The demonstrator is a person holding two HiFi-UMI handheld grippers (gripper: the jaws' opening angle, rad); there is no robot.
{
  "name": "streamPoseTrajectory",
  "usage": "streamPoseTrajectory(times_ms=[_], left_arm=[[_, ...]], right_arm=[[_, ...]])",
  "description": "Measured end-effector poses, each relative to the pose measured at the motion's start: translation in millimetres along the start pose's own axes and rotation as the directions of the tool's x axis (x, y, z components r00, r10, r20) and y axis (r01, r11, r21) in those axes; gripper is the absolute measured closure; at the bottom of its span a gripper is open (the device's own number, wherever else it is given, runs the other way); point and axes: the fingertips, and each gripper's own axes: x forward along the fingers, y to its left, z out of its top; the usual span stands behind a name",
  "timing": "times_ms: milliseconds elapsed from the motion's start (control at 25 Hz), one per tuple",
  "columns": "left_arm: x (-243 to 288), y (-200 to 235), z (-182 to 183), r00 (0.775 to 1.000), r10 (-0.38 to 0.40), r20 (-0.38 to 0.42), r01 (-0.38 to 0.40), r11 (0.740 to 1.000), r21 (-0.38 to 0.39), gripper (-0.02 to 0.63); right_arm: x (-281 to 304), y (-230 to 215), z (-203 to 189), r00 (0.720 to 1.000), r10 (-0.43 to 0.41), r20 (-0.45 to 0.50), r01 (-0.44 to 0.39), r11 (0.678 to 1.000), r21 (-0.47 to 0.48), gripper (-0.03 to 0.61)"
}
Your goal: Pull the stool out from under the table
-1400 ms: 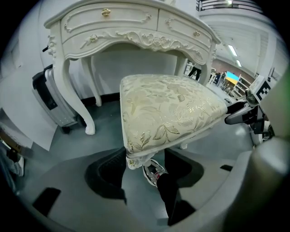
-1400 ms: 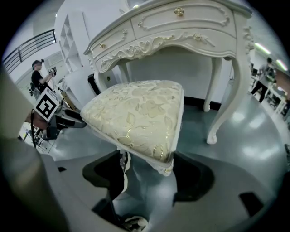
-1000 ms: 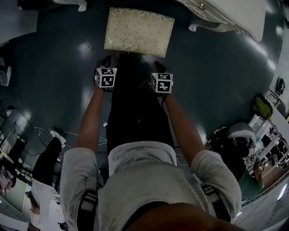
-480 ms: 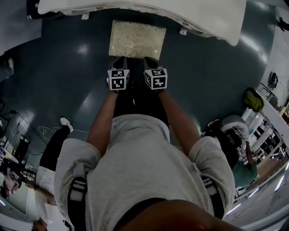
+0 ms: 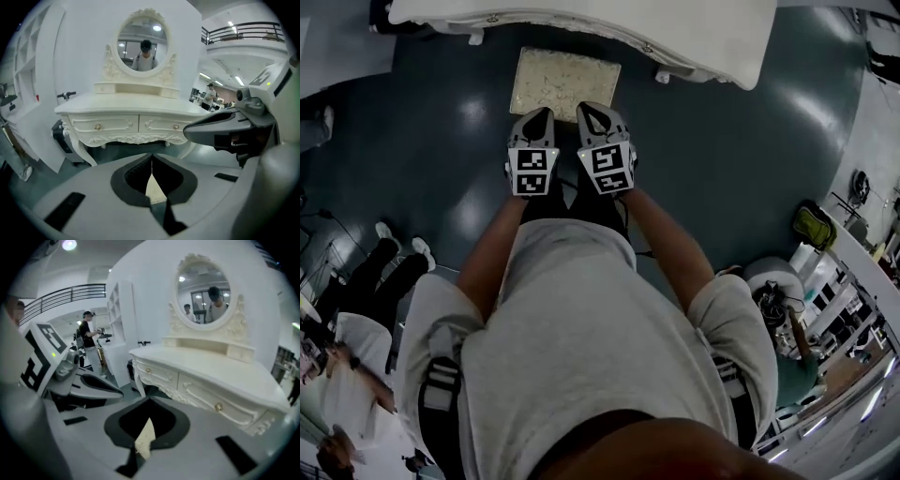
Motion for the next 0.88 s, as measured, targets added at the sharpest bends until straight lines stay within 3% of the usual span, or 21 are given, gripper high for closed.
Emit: streamPoseTrajectory(times_ms=[160,320,480,640,880], left_arm=[[-38.1,-26.1,20.8,0.994,0.077,0.072,-0.074,0.996,-0.045,0.604],[-72.5,-62.3,54.9,0.981,0.090,0.174,-0.082,0.995,-0.051,0.604],[-80.3,-80.6,65.9,0.966,0.100,0.240,-0.084,0.994,-0.073,0.604],[-100.8,-117.4,97.6,0.952,0.090,0.292,-0.080,0.996,-0.048,0.604],[-114.0,-168.3,115.0,0.948,0.090,0.306,-0.086,0.996,-0.026,0.604]], right_arm=[[-59.8,-6.6,39.7,0.992,0.027,0.125,-0.014,0.994,-0.104,0.565],[-109.9,-16.5,71.1,0.972,0.030,0.234,-0.002,0.993,-0.117,0.565],[-129.3,-11.6,73.4,0.962,0.067,0.265,-0.028,0.989,-0.148,0.565],[-174.3,-17.5,87.5,0.945,0.101,0.312,-0.052,0.986,-0.160,0.565],[-221.6,-45.6,83.0,0.941,0.096,0.323,-0.053,0.989,-0.139,0.565]])
